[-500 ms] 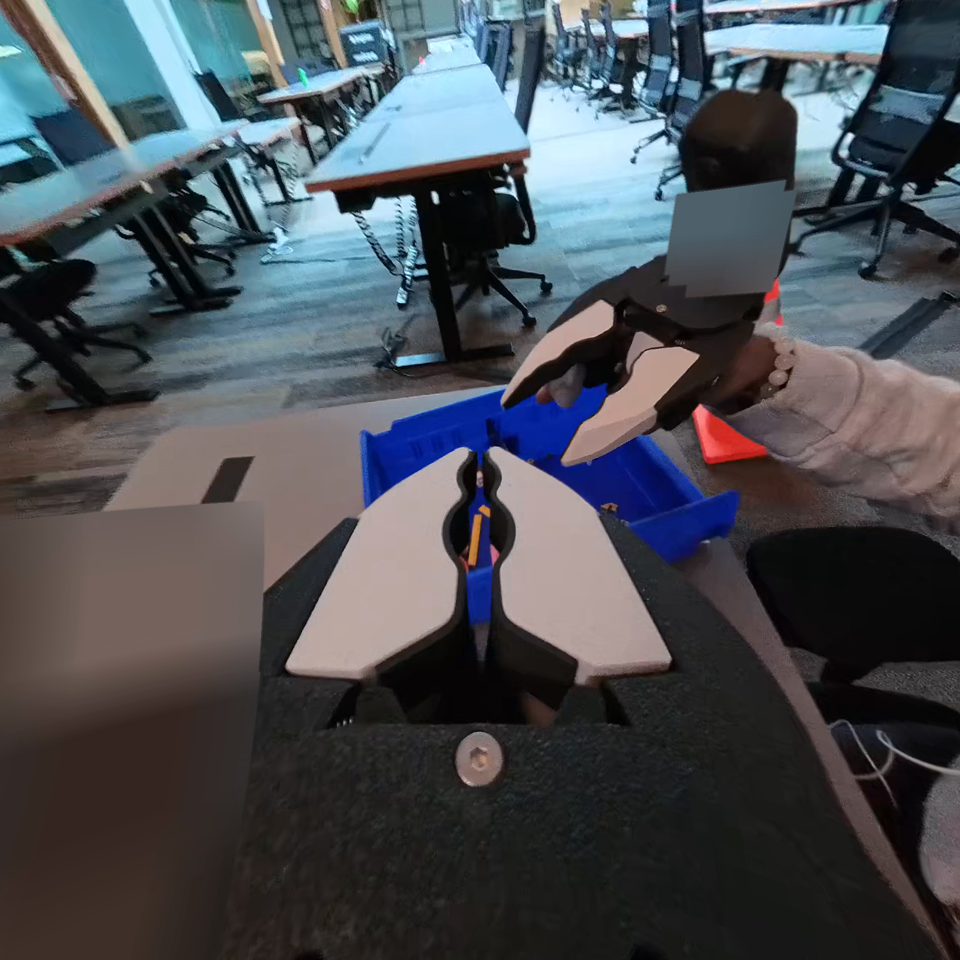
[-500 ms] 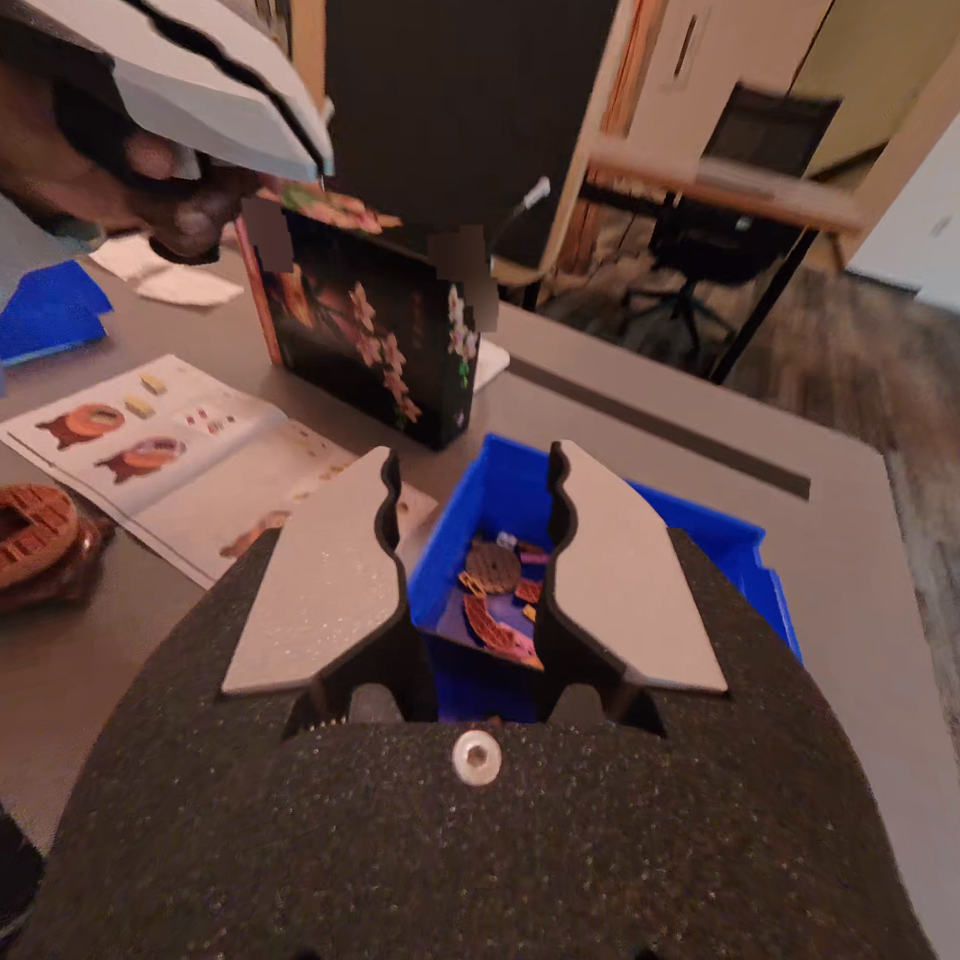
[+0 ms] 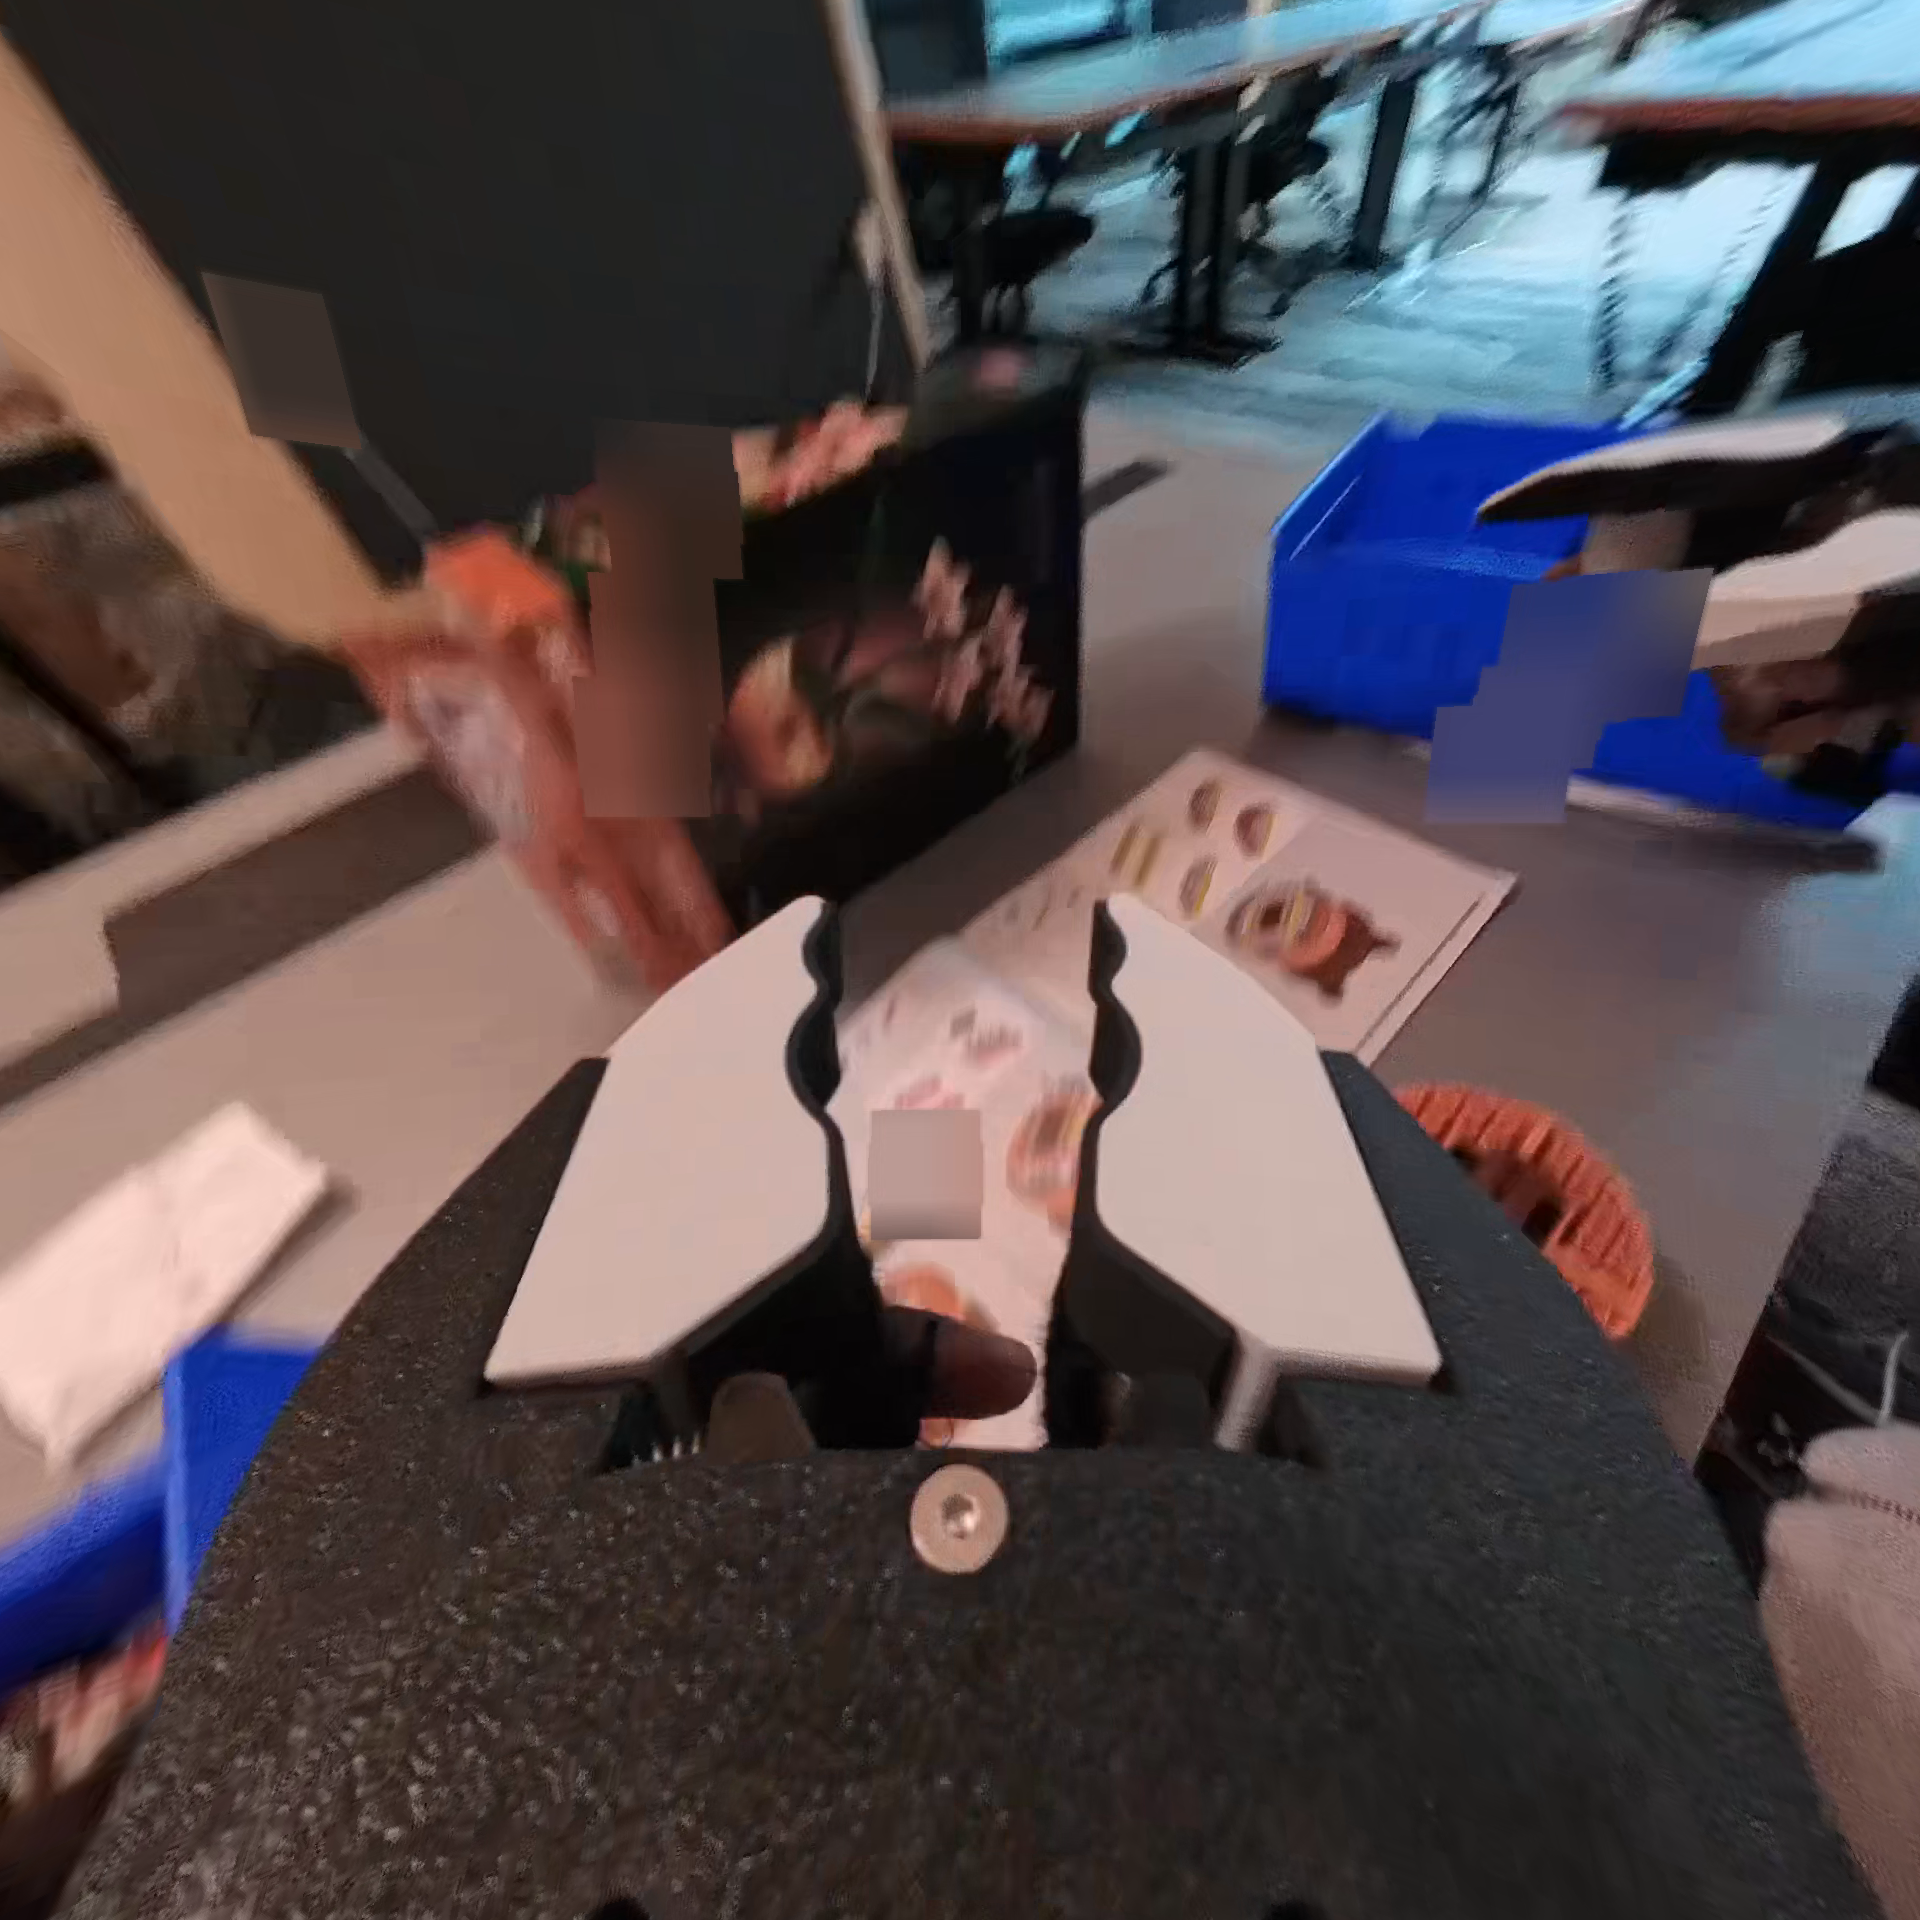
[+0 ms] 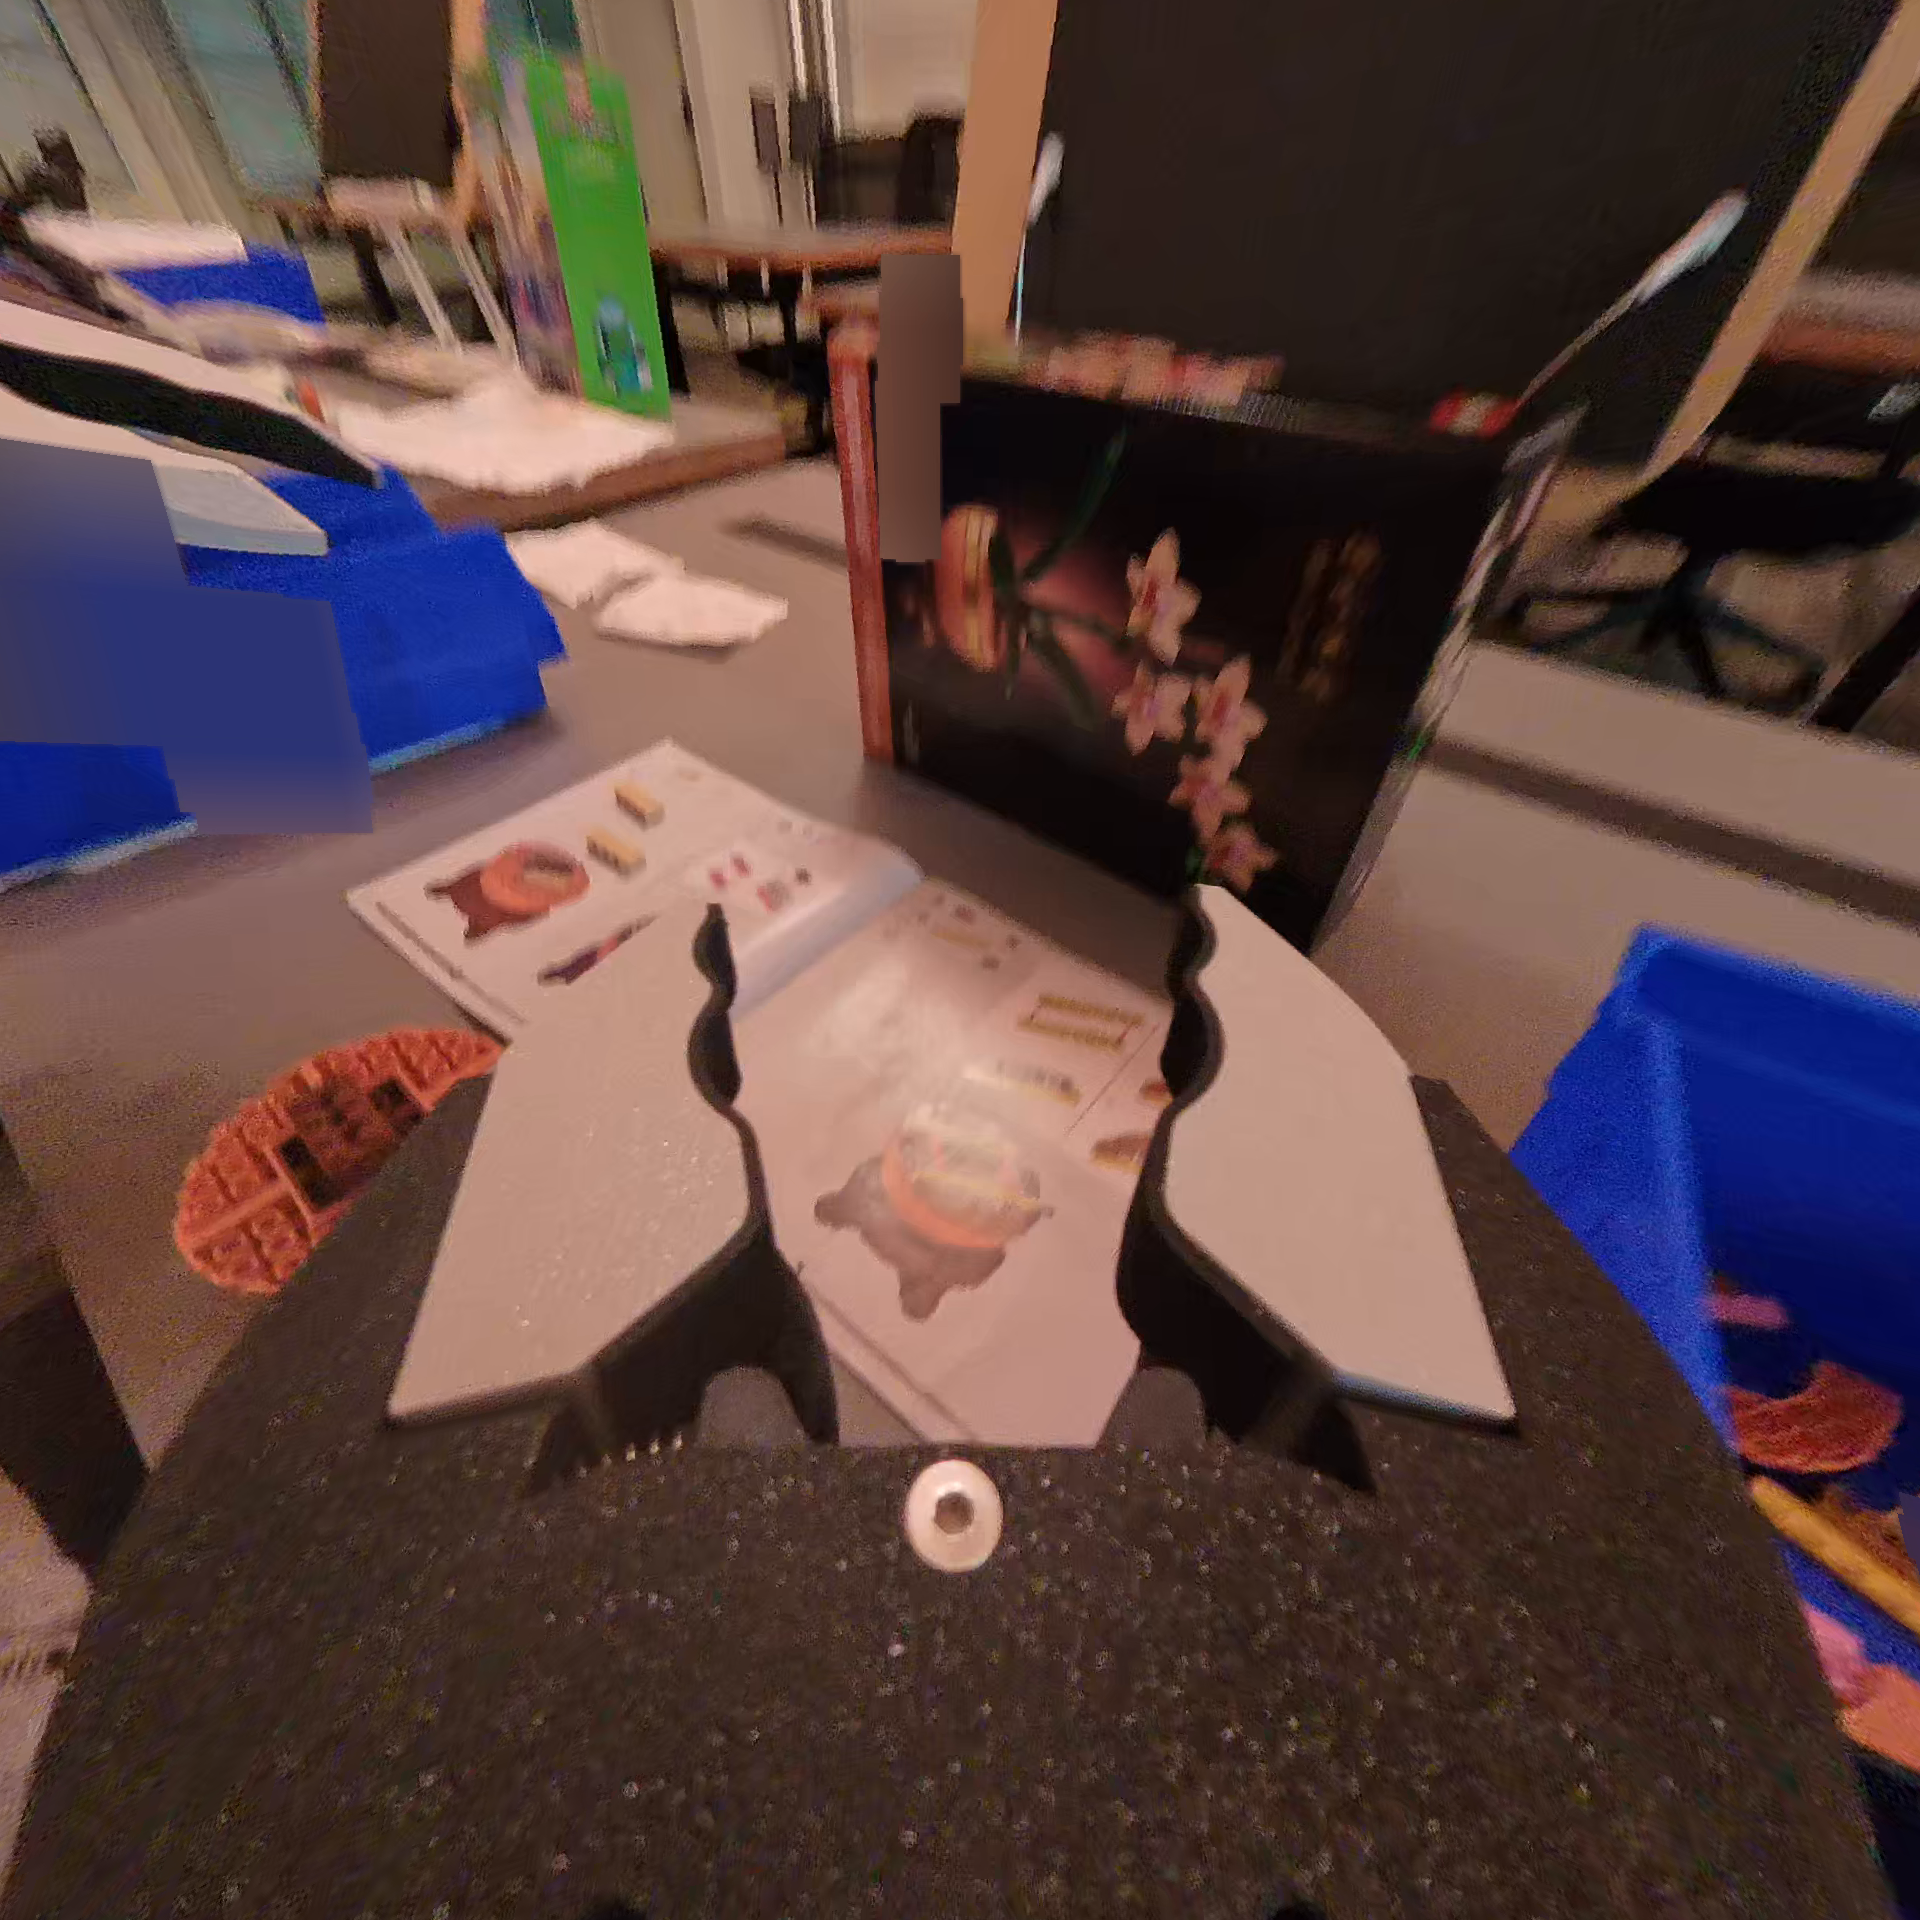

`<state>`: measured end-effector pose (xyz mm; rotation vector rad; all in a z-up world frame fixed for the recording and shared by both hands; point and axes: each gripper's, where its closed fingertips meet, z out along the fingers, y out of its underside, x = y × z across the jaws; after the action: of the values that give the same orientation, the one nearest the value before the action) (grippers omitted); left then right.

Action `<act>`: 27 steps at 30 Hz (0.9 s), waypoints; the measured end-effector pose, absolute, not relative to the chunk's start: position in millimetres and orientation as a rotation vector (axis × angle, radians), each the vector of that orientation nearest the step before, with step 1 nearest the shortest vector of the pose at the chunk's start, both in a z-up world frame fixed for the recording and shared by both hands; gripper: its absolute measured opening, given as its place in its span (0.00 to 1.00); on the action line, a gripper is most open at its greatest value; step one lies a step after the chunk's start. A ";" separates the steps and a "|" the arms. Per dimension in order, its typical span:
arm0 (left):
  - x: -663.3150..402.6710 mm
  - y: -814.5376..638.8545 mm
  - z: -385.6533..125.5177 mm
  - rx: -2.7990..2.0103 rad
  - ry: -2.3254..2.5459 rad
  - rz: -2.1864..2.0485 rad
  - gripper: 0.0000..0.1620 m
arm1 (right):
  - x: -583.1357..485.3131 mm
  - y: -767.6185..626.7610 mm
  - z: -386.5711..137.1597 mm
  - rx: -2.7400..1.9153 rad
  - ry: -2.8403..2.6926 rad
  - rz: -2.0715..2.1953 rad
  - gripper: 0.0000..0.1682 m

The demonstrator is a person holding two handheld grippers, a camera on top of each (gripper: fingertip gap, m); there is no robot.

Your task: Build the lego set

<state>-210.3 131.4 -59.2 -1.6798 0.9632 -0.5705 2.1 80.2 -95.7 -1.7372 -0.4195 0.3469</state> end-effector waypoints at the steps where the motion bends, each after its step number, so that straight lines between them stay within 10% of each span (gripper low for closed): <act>1: -223.2 130.1 -83.7 -1.748 0.946 -0.526 0.24 | -2.6 81.4 -112.5 -1.793 -0.447 0.349 0.40; 6: -256.8 123.7 -177.2 -2.021 0.941 -0.404 0.00 | -9.9 87.2 -180.1 -2.036 -0.531 0.310 0.05; 27: -159.2 105.2 -237.5 -1.973 1.472 -0.527 0.00 | -132.4 115.9 -239.3 -2.175 -1.095 0.568 0.00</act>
<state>-159.2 105.2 -237.5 -1.9726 1.4720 -0.5265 -132.4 115.9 -239.3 -2.1749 -1.0951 0.5676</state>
